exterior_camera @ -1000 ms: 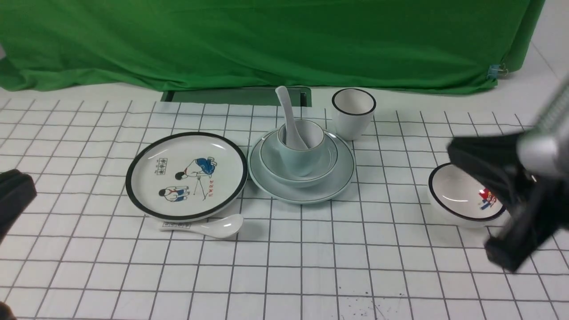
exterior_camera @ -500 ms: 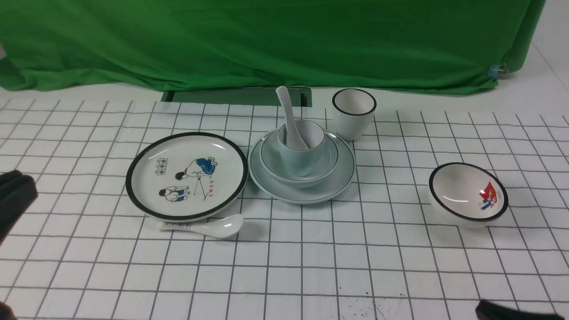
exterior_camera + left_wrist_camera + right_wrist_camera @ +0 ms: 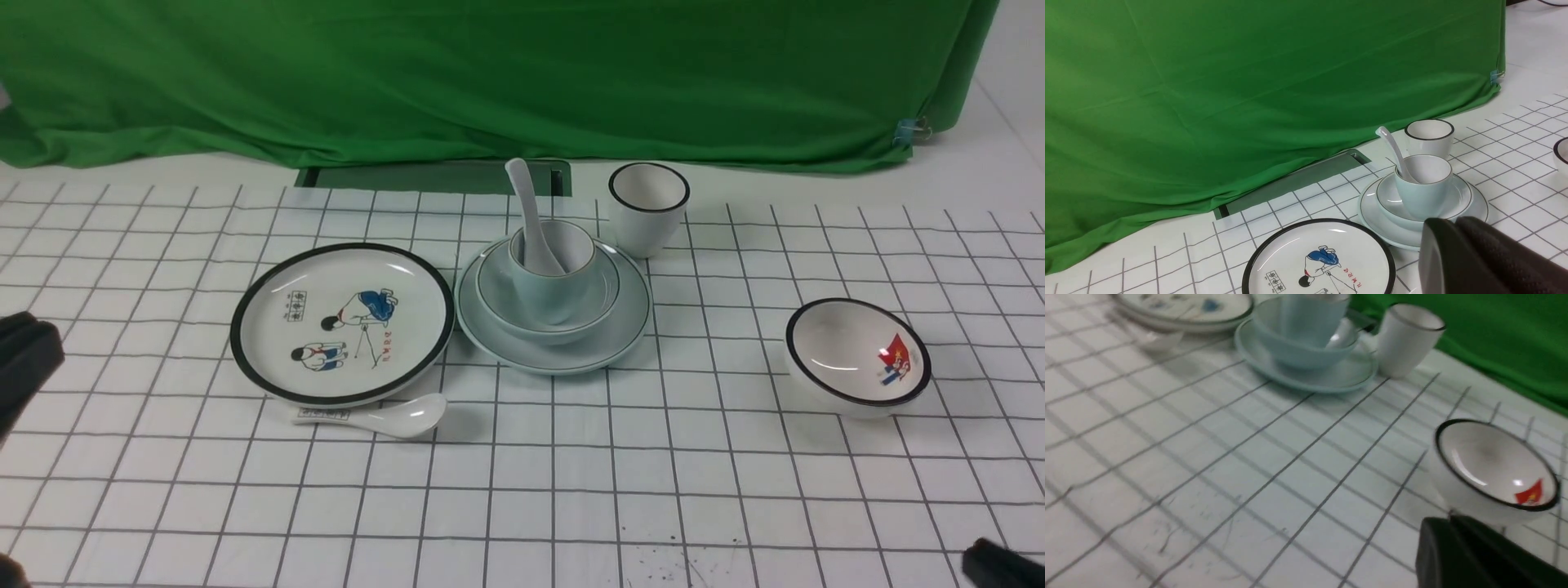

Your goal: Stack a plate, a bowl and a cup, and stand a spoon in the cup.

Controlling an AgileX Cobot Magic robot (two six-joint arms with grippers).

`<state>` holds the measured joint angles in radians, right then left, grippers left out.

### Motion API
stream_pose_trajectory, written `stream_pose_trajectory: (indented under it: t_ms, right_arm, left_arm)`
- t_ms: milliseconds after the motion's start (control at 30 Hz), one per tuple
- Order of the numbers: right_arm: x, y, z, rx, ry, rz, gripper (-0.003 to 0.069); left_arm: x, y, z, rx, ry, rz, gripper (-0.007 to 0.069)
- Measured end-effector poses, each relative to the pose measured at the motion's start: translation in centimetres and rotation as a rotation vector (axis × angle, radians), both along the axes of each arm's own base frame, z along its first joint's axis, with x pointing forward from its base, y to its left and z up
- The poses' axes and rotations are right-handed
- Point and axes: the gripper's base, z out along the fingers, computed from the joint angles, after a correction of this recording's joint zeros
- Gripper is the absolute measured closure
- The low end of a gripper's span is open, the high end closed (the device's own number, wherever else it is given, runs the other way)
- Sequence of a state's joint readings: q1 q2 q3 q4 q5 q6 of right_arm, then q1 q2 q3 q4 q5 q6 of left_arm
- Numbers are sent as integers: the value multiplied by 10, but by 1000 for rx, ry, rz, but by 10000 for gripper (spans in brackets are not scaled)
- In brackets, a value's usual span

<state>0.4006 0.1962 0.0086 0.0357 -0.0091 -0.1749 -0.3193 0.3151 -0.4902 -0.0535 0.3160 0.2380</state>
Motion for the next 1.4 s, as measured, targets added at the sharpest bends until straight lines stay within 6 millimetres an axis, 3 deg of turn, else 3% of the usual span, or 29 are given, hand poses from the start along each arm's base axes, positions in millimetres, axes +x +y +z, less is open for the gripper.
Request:
stream_pose_trajectory:
  t_ms: [200, 367, 867, 1400]
  right_arm:
    - [-8, -21, 5, 153, -66, -301, 600]
    - [-10, -28, -5, 195, 37, -441, 600]
    - [-11, -28, -8, 153, 68, -449, 634]
    - [-11, -28, -8, 175, 71, -454, 620]
  left_arm:
    - [0, 0, 0, 0, 0, 0, 655]
    - [0, 0, 0, 1, 0, 0, 656]
    - [0, 0, 0, 2, 0, 0, 656]
    - [0, 0, 0, 2, 0, 0, 654]
